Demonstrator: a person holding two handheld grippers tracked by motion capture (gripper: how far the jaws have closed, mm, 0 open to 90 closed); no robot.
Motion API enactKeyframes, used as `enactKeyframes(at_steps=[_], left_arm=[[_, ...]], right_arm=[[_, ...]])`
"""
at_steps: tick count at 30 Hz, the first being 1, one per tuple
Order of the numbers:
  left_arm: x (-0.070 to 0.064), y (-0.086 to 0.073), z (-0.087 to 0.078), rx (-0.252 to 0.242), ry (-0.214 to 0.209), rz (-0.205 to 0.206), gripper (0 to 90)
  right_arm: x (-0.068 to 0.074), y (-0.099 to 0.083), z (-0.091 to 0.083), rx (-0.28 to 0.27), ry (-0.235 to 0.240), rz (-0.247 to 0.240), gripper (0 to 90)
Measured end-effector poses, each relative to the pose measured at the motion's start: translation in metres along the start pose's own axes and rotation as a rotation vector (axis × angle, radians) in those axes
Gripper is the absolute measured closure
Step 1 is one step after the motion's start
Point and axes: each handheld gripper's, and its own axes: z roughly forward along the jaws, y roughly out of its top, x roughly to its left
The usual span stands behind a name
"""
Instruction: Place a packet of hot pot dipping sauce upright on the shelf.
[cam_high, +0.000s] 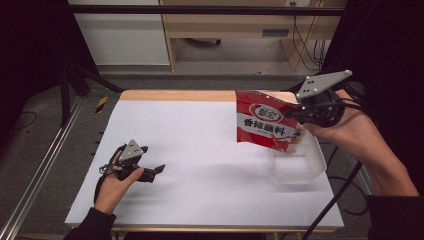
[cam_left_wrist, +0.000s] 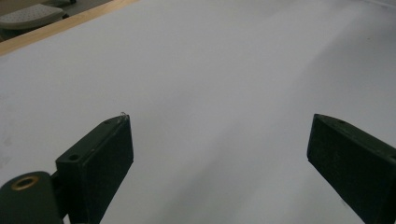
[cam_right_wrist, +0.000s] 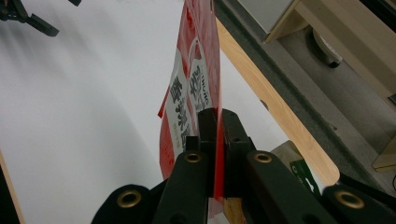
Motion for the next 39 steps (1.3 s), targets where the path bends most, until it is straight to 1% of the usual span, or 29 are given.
enactKeyframes(at_steps=[8, 17, 27, 39], left_arm=[[0.001, 0.0, -0.001, -0.002, 0.001, -0.004, 6.9], [0.001, -0.001, -0.001, -0.002, 0.003, -0.007, 6.9], [0.001, -0.001, -0.001, -0.002, 0.001, -0.006, 6.9], [0.001, -0.001, -0.001, 0.0, 0.002, -0.011, 6.9]], right_arm=[[-0.005, -0.009, -0.01, -0.018, -0.02, 0.023, 89.9], [-0.012, -0.023, -0.021, -0.024, -0.047, 0.056, 90.0], [-0.02, -0.04, -0.031, -0.012, -0.073, 0.093, 90.0], [-0.028, -0.061, -0.034, 0.006, -0.091, 0.13, 90.0]])
